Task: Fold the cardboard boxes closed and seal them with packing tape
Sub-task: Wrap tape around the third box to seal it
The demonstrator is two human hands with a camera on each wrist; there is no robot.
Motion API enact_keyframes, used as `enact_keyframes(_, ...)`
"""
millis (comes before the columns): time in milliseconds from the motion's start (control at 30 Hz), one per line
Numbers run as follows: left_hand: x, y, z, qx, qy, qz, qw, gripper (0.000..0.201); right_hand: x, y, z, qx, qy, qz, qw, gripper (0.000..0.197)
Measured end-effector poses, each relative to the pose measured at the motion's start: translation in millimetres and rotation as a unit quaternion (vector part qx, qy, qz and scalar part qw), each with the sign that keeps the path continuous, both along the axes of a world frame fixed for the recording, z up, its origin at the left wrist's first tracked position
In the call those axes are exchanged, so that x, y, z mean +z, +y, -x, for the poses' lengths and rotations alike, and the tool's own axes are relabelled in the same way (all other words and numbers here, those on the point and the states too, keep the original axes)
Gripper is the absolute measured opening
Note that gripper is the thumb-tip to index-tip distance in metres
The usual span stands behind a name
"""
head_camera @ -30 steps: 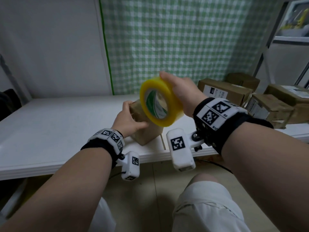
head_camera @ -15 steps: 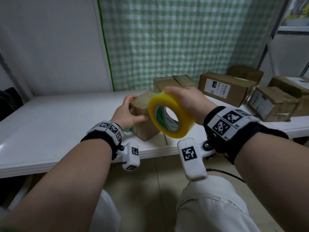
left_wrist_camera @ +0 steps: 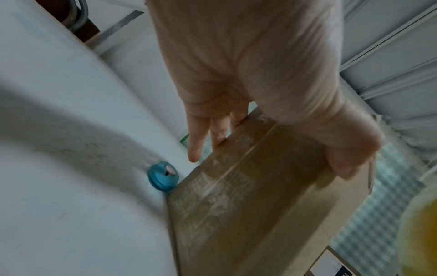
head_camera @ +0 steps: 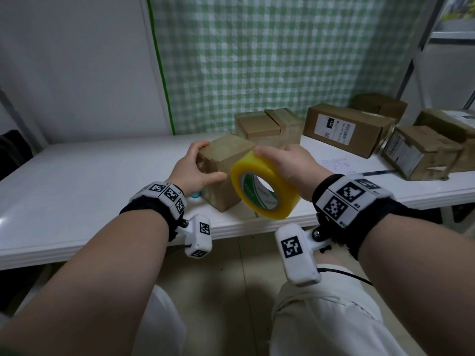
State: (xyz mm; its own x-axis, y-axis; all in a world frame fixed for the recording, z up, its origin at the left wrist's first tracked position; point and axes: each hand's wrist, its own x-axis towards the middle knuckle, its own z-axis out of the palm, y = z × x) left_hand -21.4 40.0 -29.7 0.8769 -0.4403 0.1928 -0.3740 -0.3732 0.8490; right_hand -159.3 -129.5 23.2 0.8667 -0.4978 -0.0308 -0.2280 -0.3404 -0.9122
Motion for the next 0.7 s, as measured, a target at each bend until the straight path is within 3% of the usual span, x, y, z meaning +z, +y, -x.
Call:
enact_keyframes(167, -3, 0, -1, 0.001, 0.001, 0.003, 1.000, 0.085, -7, -1, -2, 0.023, 0.027, 0.015, 0.999, 0.062)
enact_keyframes(333, 0, -2, -6, 0.017, 0.054, 0.032, 0.998, 0.076, 5, -2, -5, 0.014, 0.011, -0.037, 0.999, 0.090)
enact_keyframes(433, 6, -9, -5, 0.002, 0.200, 0.089, 0.976, 0.054, 22, -2, -7, 0.042, -0.032, -0.094, 0.994, 0.064)
enact_keyframes(567, 2, -10, 3, -0.067, 0.343, 0.121, 0.929, 0.040, 35, 2, -16, 0.066, -0.052, -0.124, 0.989, 0.060)
enact_keyframes(633, -5, -7, 2, -0.057, 0.357, 0.143, 0.921, 0.043, 35, 4, -22, 0.072, -0.059, -0.136, 0.986, 0.055)
enact_keyframes(700, -7, -4, 0, -0.021, 0.295, 0.141, 0.945, 0.047, 32, 9, -30, 0.078, -0.068, -0.138, 0.985, 0.057)
